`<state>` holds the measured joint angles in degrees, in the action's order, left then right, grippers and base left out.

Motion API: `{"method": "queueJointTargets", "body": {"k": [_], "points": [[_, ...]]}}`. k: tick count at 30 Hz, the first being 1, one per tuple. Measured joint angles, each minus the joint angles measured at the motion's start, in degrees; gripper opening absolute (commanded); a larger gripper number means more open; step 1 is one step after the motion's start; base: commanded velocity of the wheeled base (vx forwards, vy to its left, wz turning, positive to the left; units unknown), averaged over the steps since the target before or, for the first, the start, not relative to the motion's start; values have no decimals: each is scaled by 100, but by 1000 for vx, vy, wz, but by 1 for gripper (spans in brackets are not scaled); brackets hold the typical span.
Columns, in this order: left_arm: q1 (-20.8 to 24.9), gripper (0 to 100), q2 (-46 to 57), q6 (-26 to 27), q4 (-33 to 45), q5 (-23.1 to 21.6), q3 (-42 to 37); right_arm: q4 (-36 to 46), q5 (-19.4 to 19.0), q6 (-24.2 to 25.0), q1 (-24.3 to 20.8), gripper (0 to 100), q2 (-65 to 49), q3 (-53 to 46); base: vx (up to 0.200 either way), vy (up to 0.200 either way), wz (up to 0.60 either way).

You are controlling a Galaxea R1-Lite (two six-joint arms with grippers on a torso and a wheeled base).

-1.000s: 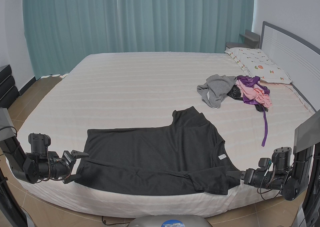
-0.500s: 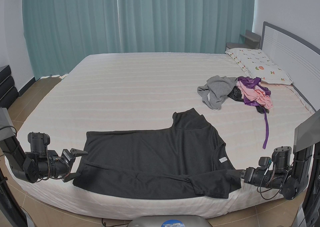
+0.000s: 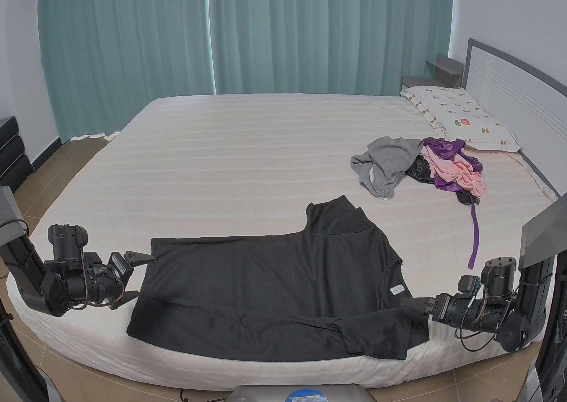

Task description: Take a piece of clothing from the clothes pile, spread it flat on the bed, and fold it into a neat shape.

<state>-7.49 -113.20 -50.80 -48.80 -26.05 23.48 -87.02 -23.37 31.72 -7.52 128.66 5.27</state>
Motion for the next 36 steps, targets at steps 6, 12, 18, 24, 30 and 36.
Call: {"method": "queueJointTargets", "body": {"k": [6, 12, 18, 24, 30, 36], "points": [[-1, 100, -138, 1424, 93, 40, 276, -5, 2, 0, -20, 100, -10, -10, 0, 0, 0], [-78, 100, -488, 2956, 106, -79, 428, -5, 2, 2, -46, 100, -11, -17, 0, 0, 0], [-310, 100, -976, 4101, -13, -701, 524, -5, 0, 5, -66, 100, -13, -21, 0, 0, 0], [-463, 100, -1477, 4314, -758, -908, 575, 0, 2, 2, -77, 100, -10, -21, 0, 0, 0], [-469, 100, -1830, 4268, -1187, -1218, 557, 1, 2, 2, -132, 100, 11, -10, 0, 0, 0], [-447, 100, -1980, 4251, -1200, -1297, 557, 1, 2, 2, -187, 100, 22, 0, 0, 0, 0]]}}
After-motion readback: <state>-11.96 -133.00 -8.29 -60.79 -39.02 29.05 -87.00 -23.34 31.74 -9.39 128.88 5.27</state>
